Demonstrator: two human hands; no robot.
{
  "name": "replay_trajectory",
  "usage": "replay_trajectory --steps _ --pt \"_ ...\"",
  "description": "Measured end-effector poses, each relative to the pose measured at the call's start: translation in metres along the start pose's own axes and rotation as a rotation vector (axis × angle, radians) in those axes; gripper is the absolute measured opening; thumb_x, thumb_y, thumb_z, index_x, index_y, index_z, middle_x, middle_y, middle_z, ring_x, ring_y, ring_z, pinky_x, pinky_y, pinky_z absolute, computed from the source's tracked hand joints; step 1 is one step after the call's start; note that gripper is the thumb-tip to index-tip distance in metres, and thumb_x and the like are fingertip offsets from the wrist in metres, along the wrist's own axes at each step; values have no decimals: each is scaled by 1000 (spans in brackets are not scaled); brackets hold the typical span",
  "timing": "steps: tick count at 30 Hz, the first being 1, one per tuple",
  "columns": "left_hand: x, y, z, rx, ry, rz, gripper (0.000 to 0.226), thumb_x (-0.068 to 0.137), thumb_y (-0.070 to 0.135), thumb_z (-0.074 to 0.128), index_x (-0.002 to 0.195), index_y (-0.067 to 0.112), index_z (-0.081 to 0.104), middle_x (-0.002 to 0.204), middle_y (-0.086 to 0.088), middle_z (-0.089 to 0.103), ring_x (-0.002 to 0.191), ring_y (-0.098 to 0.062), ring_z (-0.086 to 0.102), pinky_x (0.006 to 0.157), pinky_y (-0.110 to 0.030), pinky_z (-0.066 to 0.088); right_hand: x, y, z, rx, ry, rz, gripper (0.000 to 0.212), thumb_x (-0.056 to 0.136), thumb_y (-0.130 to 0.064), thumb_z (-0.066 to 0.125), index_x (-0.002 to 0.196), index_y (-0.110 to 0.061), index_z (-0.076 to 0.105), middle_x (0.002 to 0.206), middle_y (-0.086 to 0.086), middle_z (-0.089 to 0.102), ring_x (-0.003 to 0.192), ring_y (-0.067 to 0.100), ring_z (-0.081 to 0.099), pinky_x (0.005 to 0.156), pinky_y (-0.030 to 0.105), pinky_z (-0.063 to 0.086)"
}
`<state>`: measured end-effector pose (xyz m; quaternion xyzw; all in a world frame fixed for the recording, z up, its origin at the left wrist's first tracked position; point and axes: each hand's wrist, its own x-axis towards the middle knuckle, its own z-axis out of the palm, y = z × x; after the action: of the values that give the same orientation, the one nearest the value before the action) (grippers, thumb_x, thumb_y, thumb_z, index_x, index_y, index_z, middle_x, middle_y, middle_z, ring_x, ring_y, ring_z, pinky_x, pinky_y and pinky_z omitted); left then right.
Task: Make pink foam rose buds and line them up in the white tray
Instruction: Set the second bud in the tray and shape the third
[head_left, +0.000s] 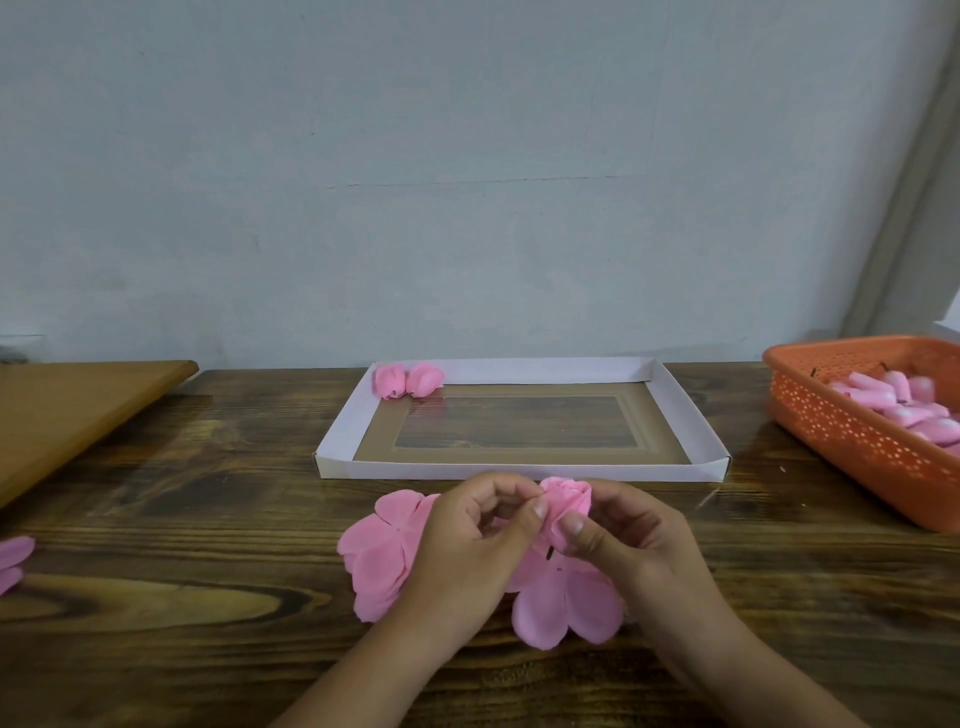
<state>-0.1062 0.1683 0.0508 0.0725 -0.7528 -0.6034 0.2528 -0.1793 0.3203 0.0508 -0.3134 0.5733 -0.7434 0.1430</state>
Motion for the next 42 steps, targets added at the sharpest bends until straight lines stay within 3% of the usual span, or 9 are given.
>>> replay_trajectory --steps 6,11,15,26,36,42 --pt "0 0 0 -78 -17 -32 10 91 9 73 95 17 77 88 0 78 82 -13 74 74 -23 59 -1 1 0 -2 -5 5 16 83 -10 71 97 -13 79 98 13 77 90 24 74 73 25 57" --pt "-1 1 1 -88 -60 -19 6 91 17 74 95 18 78 86 0 78 80 -10 73 71 -19 56 -1 -1 0 -10 -13 7 18 84 -14 71 99 -20 79 98 10 77 92 22 74 74 25 58" --pt "-2 -2 3 -30 -11 32 5 91 17 74 91 19 78 89 0 78 84 -14 74 79 -27 60 0 0 1 6 -6 11 18 83 -13 71 98 -19 79 98 10 77 91 21 74 74 24 58" --pt "-3 1 1 -76 40 54 21 88 7 77 97 26 77 90 6 80 83 -11 76 75 -22 59 0 1 1 21 -14 21 23 85 -13 72 105 -20 78 102 11 77 95 24 74 76 27 58" --pt "-3 0 2 61 40 132 20 86 36 68 102 33 81 98 13 75 97 -7 68 79 -22 56 -1 -1 2 -7 -29 0 20 84 -16 72 101 -22 79 100 10 77 92 23 73 75 25 58" --pt "-2 -1 2 74 -2 105 24 96 16 67 102 37 78 102 14 76 101 -7 69 84 -24 57 0 2 0 30 -27 18 24 82 -9 72 104 -17 77 100 13 77 92 24 74 75 26 58"
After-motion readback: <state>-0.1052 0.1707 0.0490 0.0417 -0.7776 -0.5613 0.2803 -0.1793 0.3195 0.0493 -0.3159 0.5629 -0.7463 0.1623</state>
